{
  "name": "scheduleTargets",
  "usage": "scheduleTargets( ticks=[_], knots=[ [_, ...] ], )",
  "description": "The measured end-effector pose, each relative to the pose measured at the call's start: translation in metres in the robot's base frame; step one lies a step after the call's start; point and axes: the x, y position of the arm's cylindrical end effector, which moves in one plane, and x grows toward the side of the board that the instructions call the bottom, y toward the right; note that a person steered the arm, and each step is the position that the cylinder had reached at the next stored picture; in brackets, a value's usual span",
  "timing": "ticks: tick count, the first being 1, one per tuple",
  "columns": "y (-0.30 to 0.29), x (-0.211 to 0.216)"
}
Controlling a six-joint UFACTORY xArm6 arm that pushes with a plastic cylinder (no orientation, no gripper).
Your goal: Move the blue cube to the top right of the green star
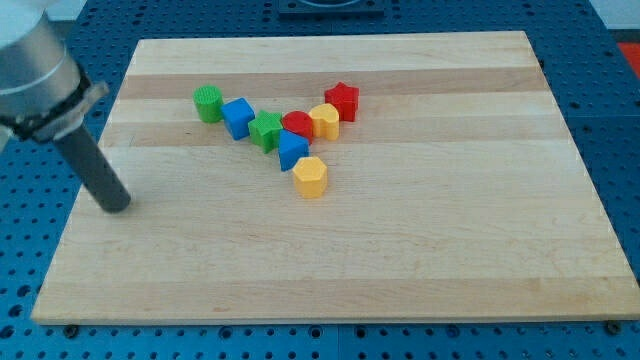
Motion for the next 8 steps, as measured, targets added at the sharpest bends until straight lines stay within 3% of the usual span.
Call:
scheduleTargets(
  ticks=[2, 3, 6, 8],
  knots=[
    [0.001, -0.082],
    [0.031, -0.111],
    [0.094, -0.116],
    [0.157, -0.142]
  ],
)
